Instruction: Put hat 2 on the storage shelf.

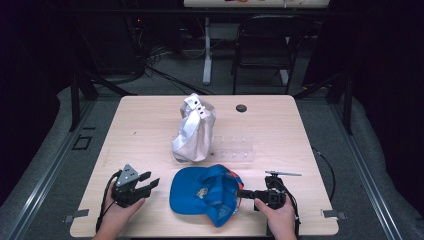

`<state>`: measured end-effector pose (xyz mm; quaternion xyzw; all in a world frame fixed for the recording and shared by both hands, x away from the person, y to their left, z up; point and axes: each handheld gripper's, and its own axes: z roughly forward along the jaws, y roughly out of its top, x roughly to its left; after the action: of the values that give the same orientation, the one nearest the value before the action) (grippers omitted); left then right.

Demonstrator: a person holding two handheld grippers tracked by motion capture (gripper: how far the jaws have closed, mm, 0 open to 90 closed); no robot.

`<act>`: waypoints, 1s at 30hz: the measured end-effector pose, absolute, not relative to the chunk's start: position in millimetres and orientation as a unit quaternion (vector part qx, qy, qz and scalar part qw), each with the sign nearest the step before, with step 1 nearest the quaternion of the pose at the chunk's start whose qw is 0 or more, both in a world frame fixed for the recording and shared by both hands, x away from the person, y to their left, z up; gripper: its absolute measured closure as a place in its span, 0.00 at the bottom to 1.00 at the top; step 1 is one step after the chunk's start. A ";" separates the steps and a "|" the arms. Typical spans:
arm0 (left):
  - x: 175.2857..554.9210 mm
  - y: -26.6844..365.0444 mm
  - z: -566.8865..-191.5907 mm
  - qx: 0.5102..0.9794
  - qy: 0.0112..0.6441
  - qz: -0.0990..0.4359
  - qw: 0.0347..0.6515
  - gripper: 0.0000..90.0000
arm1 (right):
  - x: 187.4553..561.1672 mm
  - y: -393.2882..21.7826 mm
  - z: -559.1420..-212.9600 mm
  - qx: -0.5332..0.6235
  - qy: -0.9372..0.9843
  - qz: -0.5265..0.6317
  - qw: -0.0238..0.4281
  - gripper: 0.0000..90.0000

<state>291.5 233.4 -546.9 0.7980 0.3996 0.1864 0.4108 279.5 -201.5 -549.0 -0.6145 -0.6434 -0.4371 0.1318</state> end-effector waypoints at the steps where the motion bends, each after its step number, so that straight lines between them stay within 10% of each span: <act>1: 291.4 233.9 -546.6 0.798 0.399 0.186 0.410 0.63 | 279.4 -202.5 -549.6 -0.618 -0.643 -0.435 0.127 0.86; 30: 290.7 232.1 -546.4 0.802 0.391 0.193 0.409 0.63 | 295.2 -228.1 -489.4 -0.598 -0.632 -0.466 0.160 0.86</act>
<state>290.7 232.1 -546.4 0.8017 0.3906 0.1934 0.4089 295.2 -228.1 -489.4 -0.5980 -0.6320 -0.4662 0.1600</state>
